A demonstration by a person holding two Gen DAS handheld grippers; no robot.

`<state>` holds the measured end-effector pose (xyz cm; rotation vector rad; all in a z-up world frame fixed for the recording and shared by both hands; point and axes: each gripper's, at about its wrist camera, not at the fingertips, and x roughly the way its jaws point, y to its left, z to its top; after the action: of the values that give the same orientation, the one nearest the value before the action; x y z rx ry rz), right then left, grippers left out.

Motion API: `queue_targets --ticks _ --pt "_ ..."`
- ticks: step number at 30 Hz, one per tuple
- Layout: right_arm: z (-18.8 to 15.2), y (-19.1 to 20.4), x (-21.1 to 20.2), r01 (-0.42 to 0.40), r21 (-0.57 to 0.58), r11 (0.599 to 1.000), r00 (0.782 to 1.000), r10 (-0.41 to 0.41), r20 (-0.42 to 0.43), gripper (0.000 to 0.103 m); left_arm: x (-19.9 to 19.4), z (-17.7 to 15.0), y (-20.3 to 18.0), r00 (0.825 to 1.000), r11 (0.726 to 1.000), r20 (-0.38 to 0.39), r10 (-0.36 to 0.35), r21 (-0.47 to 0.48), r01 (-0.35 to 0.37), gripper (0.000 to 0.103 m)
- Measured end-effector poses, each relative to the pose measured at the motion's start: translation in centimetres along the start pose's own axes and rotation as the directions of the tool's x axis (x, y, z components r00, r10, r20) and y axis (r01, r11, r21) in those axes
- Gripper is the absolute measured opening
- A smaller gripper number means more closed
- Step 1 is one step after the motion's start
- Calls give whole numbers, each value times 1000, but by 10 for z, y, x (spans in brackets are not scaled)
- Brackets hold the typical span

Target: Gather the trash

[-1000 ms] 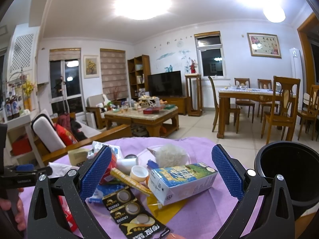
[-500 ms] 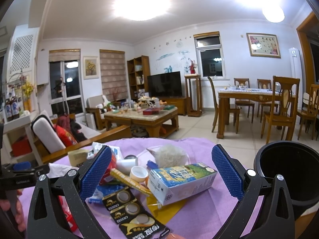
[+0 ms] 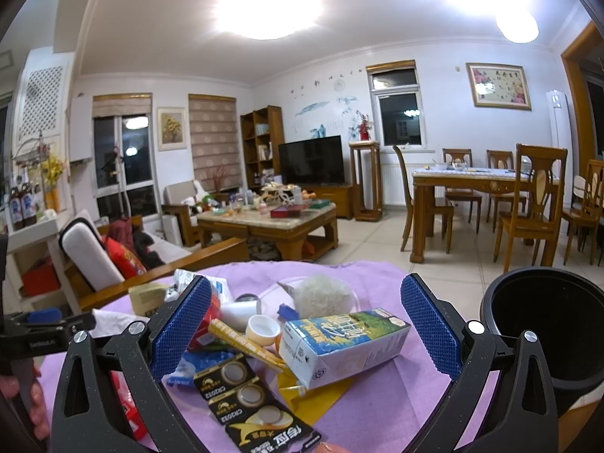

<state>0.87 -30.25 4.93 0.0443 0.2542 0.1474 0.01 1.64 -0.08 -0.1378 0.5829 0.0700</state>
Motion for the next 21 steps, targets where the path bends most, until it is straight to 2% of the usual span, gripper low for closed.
queue_targets --ticks 21 --pt "0 -1 0 0 1 1000 1000 0 0 99 1 1 1 1000 1000 -17 -7 -5 7 98"
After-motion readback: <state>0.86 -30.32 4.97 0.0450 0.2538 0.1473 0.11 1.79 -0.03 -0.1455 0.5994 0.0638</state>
